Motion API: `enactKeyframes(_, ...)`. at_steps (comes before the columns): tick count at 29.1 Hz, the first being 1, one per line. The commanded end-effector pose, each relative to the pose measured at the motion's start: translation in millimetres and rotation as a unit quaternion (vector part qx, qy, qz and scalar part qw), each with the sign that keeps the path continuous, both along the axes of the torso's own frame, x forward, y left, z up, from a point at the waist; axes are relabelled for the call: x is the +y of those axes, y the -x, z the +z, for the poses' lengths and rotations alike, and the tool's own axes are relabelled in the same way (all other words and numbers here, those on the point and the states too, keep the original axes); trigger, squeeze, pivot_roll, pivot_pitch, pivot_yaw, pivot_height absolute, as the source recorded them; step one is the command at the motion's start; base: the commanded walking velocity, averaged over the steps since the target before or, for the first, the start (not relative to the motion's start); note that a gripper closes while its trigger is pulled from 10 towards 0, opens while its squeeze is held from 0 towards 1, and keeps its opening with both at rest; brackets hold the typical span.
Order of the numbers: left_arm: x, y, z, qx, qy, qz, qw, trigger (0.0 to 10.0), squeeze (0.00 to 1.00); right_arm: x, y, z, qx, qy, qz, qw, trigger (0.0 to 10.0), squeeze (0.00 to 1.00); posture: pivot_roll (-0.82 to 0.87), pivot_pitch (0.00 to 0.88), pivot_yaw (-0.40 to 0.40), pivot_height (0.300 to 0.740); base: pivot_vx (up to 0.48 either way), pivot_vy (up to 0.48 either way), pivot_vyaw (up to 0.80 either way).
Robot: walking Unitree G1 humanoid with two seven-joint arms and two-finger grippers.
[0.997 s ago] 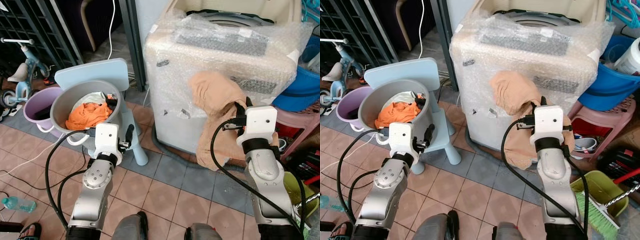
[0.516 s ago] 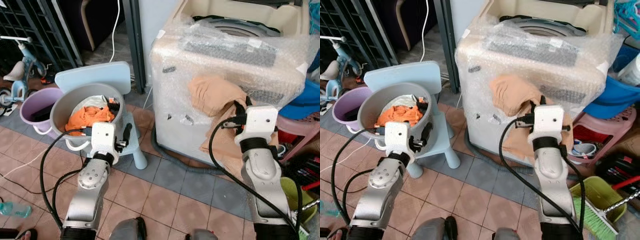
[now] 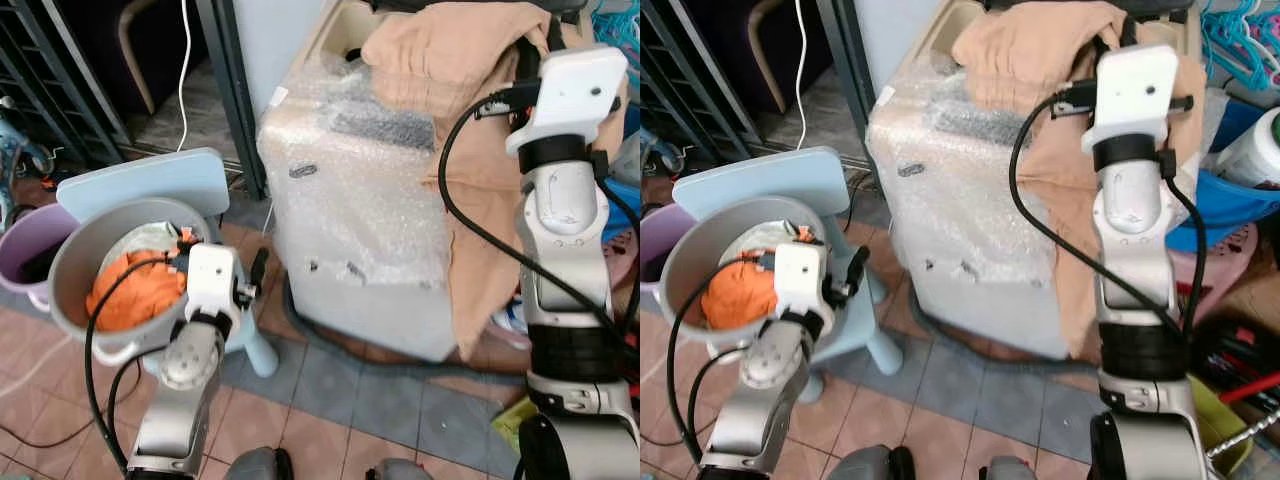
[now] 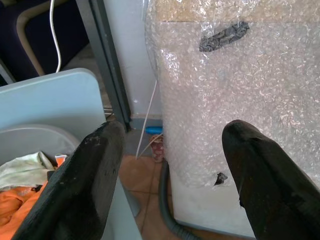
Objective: Clothes washing
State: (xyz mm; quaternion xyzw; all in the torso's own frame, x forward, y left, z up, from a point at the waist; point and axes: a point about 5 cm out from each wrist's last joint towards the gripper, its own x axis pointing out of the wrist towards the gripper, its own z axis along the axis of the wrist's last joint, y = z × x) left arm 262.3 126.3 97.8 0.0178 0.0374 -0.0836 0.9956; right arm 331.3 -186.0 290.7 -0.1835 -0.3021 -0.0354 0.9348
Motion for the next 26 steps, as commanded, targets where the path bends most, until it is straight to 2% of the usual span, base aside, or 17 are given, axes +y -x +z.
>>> enactKeyframes(1, -3.3, 2.4, 1, 0.001, 0.000, -0.001, 1.000, 10.0, 0.00, -6.8, -2.2, 17, -0.030, 0.004, -0.001, 1.000, 10.0, 0.00, -0.04, 0.122, 0.046, 0.740, 0.435, 0.000, 0.00)
enactKeyframes(5, -4.4, 3.5, -1, 0.007, 0.005, -0.008, 1.000, 10.0, 0.00, -6.8, -12.4, 42, -0.056, 0.020, 0.009, 0.998, 10.0, 0.00, -0.04, 0.121, 0.049, 0.740, 0.446, 0.000, 0.00)
enactKeyframes(6, -5.6, 3.4, -1, 0.008, 0.007, -0.012, 1.000, 10.0, 0.00, -6.8, -16.2, 50, -0.063, 0.017, 0.015, 0.998, 10.0, 0.00, -0.04, 0.121, 0.049, 0.740, 0.435, 0.000, 0.00)
enactKeyframes(7, -7.7, 2.6, -1, 0.009, 0.005, -0.015, 1.000, 10.0, 0.00, -6.6, -24.0, 68, -0.075, 0.006, 0.028, 0.997, 10.0, 0.00, -0.04, 0.118, 0.050, 0.740, 0.394, 0.000, 0.00)
enactKeyframes(9, -8.3, 2.0, -1, 0.010, 0.002, -0.013, 1.000, 10.0, 0.00, -5.5, -26.7, 76, -0.082, 0.005, 0.034, 0.996, 10.0, 0.00, -0.04, 0.118, 0.049, 0.740, 0.317, 0.000, 0.00)
enactKeyframes(14, -8.8, 1.3, -3, 0.018, -0.001, 0.000, 1.000, 10.0, 0.00, 6.4, -35.4, 117, -0.119, 0.025, 0.066, 0.990, 10.0, 0.00, -0.03, 0.121, 0.036, 0.740, 0.000, 0.000, 0.00)
enactKeyframes(15, -9.6, 3.3, -4, 0.021, 0.002, -0.003, 1.000, 10.0, 0.00, 13.1, -38.9, 130, -0.126, 0.032, 0.080, 0.988, 10.0, 0.00, -0.02, 0.122, 0.027, 0.740, 0.000, 0.000, 0.00)
enactKeyframes(17, -9.8, 5.0, -5, 0.022, 0.000, -0.002, 1.000, 10.0, 0.00, 16.6, -41.5, 135, -0.126, 0.034, 0.088, 0.988, 10.0, 0.00, -0.02, 0.122, 0.022, 0.740, 0.000, 0.000, 0.00)
enactKeyframes(19, -9.3, 6.9, -6, 0.026, -0.001, 0.003, 1.000, 10.0, 0.00, 20.9, -47.5, 133, -0.110, 0.031, 0.104, 0.988, 10.0, 0.00, -0.01, 0.123, 0.015, 0.740, 0.000, 0.000, 0.00)
enactKeyframes(21, -8.4, 7.3, -7, 0.027, -0.001, 0.008, 1.000, 10.0, 0.00, 26.5, -55.3, 119, -0.070, 0.013, 0.136, 0.988, 10.0, 0.00, -0.01, 0.123, 0.009, 0.740, 0.000, 0.000, 0.00)
enactKeyframes(23, -8.2, 7.5, -6, 0.026, -0.002, 0.013, 1.000, 10.0, 0.00, 37.7, -69.8, 74, 0.029, 0.035, 0.164, 0.985, 10.0, 0.00, 0.00, 0.124, 0.005, 0.740, 0.000, 0.000, 0.00)
enactKeyframes(24, -8.5, 7.6, -6, 0.026, -0.003, 0.013, 1.000, 10.0, 0.00, 42.0, -76.5, 41, 0.104, 0.048, 0.176, 0.978, 10.0, 0.00, 0.00, 0.124, 0.005, 0.740, 0.000, 0.000, 0.00)
enactKeyframes(26, -9.0, 7.3, -6, 0.028, -0.003, 0.011, 1.000, 10.0, 0.00, 41.2, -80.8, 23, 0.150, 0.047, 0.179, 0.971, 10.0, 0.00, 0.00, 0.126, 0.010, 0.740, 0.000, 0.000, 0.00)
